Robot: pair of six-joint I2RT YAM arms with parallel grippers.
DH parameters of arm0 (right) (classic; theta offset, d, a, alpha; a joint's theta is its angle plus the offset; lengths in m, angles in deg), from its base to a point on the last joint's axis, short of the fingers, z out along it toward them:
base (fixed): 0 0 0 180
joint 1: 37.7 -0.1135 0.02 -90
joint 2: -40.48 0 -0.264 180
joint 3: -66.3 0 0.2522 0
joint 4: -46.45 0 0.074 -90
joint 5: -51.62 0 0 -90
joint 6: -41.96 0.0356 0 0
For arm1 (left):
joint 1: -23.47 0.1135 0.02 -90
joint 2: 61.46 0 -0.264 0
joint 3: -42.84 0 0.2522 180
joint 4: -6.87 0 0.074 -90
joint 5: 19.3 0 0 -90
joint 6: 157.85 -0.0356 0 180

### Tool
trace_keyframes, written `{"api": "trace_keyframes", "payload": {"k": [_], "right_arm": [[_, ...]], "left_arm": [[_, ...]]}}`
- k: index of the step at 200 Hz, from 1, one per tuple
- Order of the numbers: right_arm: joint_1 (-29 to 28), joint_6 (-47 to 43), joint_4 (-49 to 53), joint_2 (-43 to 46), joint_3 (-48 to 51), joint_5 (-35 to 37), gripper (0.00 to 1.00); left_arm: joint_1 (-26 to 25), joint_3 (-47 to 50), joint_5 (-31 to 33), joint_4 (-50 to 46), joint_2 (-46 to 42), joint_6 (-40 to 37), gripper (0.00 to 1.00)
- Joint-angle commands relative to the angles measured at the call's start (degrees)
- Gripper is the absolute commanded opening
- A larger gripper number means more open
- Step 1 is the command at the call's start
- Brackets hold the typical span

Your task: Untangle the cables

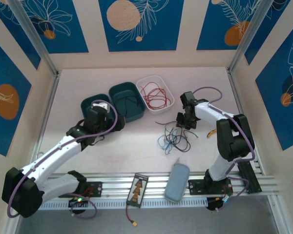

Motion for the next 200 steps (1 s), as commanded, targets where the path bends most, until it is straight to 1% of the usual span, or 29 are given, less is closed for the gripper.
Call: {"api": "trace_keyframes", "payload": {"k": [1,23,42,85,119,152,200], "right_arm": [[-0.1,0.3,1.5,-0.6,-2.1,1.2,0.17],[-0.8,0.7,3.6,0.3,-3.1,5.0,0.08],[-1.5,1.1,5.7,2.0,-4.1,8.3,0.04],[-3.6,2.0,10.8,8.5,-6.0,17.4,0.0],[-5.6,2.5,14.9,14.7,-7.3,23.3,0.0],[-7.2,2.6,16.3,22.0,-7.8,24.3,0.0],[-7.3,2.4,14.4,32.9,-7.6,20.2,0.0]], "left_arm": [[-0.2,0.4,-1.5,0.4,-0.7,1.0,1.0],[-0.1,0.4,-1.4,0.6,-0.5,0.7,1.0],[-0.2,0.4,-1.4,0.7,-0.3,0.4,1.0],[-0.2,0.5,-1.7,1.1,0.3,0.3,1.0],[-0.2,0.7,-1.8,1.3,0.3,0.1,1.0],[-0.2,1.0,-2.1,1.7,0.4,0.1,1.0],[-0.2,1.1,-3.3,2.5,1.2,0.3,1.0]]}}
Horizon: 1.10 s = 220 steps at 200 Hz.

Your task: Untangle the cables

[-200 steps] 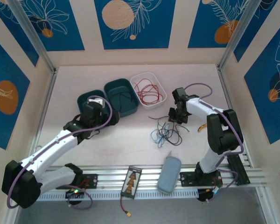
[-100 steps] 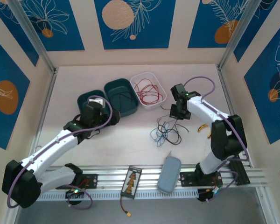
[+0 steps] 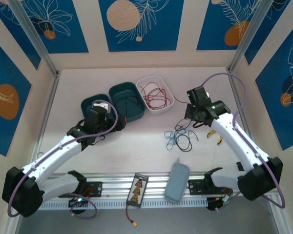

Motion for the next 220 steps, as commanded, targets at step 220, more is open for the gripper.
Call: {"api": "trace_keyframes", "payload": {"k": [220], "right_arm": [[0.0,-6.2,-0.8,9.9,-17.8,-19.2,0.0]], "left_arm": [[-0.4,3.7,-20.3,20.2,2.4,-2.4,1.0]]}}
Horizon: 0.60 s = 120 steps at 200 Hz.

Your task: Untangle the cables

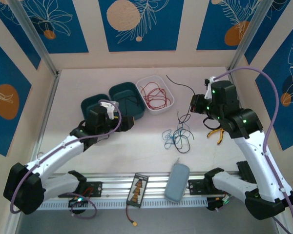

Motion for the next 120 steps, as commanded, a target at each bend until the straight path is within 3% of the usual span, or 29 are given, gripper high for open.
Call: {"api": "trace_keyframes", "payload": {"k": [1,22,76,120], "right_arm": [[0.0,-3.0,-0.9,-0.7,-4.0,-5.1,0.0],[-0.1,-5.8,-1.3,-1.9,-5.9,-10.1,0.0],[-0.1,-6.9,-4.4,-2.4,-6.1,-14.4,0.0],[-0.1,-7.6,-7.6,-2.1,-4.1,-16.6,0.0]], "left_arm": [[-0.3,0.6,-4.1,5.7,0.8,-0.6,1.0],[-0.5,0.4,-4.0,10.2,1.9,2.4,0.99],[-3.6,-4.3,-5.6,20.0,8.0,6.7,0.91],[-7.8,-9.9,-7.3,27.7,16.9,11.4,0.71]]}}
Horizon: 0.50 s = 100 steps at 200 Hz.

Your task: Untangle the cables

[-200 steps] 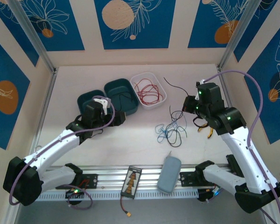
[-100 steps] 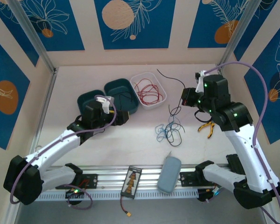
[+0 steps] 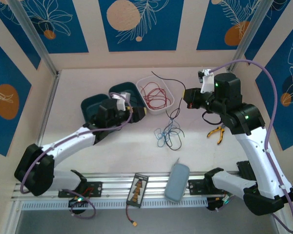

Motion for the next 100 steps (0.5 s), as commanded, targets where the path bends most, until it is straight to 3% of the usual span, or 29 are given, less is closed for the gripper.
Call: {"api": "trace_keyframes", "payload": {"k": [1,36,100], "right_arm": [[-0.1,-1.4,-3.3,0.6,0.9,-3.3,0.0],[-0.2,-0.6,-4.8,0.9,2.5,-3.2,0.0],[-0.2,-0.4,-5.3,0.9,3.8,-3.0,0.0]], "left_arm": [[-2.3,-4.1,-2.0,7.0,3.9,3.5,0.71],[-4.4,-8.1,-2.7,12.6,11.1,10.3,0.6],[-7.3,-13.6,-9.2,17.9,19.3,16.2,0.58]]}}
